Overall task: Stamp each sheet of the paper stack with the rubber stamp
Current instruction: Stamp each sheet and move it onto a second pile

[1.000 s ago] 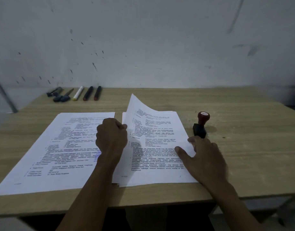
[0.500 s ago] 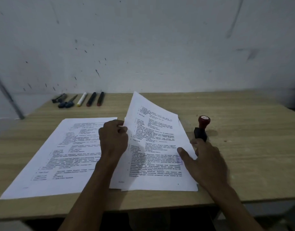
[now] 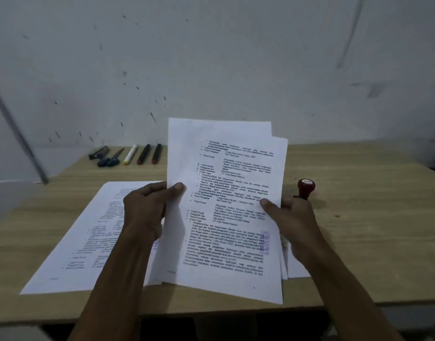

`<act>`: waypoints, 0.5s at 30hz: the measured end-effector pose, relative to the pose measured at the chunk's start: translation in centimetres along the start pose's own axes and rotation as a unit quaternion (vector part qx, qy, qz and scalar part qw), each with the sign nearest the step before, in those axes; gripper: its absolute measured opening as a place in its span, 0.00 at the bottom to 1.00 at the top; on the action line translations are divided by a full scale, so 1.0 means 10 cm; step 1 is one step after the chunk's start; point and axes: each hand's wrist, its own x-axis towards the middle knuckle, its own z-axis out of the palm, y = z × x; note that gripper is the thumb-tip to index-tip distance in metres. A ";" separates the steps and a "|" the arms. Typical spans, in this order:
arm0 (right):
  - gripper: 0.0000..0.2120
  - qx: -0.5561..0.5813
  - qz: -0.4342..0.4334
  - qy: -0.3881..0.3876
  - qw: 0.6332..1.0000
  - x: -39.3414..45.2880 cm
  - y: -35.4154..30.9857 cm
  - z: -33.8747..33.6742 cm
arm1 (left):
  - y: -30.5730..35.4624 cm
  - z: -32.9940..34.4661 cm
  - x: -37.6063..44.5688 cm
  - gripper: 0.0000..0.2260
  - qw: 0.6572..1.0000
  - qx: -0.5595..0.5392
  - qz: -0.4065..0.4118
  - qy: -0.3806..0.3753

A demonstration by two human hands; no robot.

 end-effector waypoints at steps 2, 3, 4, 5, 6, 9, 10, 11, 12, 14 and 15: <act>0.04 0.029 -0.006 0.010 0.999 0.00 -0.03 0.04 | -0.01 -0.04 0.00 0.28 1.000 -0.008 -0.015 0.002; 0.05 0.030 -0.014 0.027 0.999 0.00 -0.03 0.05 | -0.01 -0.05 0.00 0.28 1.000 -0.003 -0.018 0.006; 0.06 0.023 -0.022 0.048 0.998 0.00 -0.04 0.06 | -0.02 -0.06 0.00 0.28 1.000 0.010 -0.017 0.012; 0.07 -0.001 -0.032 0.072 0.997 0.01 -0.04 0.06 | -0.04 -0.06 -0.01 0.26 0.999 0.032 -0.012 0.018; 0.08 -0.042 -0.045 0.096 0.993 0.01 -0.03 0.05 | -0.05 -0.04 -0.01 0.23 0.998 0.062 -0.005 0.025; 0.09 -0.177 -0.078 0.153 0.969 0.03 -0.02 0.02 | -0.14 0.04 0.02 0.14 0.983 0.174 0.031 0.048; 0.08 -0.204 -0.086 0.159 0.962 0.02 -0.02 0.02 | -0.18 0.07 0.04 0.11 0.973 0.216 0.051 0.056; 0.08 -0.228 -0.092 0.161 0.956 0.02 -0.01 0.02 | -0.22 0.11 0.06 0.09 0.961 0.258 0.071 0.062; 0.08 -0.253 -0.098 0.162 0.949 0.01 -0.01 0.03 | -0.25 0.14 0.07 0.07 0.949 0.293 0.088 0.069; 0.06 -0.314 -0.109 0.173 0.927 -0.01 0.00 0.03 | -0.30 0.21 0.09 0.07 0.930 0.342 0.107 0.086; 0.03 -0.342 -0.114 0.185 0.914 -0.02 -0.01 0.03 | -0.32 0.25 0.08 0.07 0.924 0.354 0.109 0.094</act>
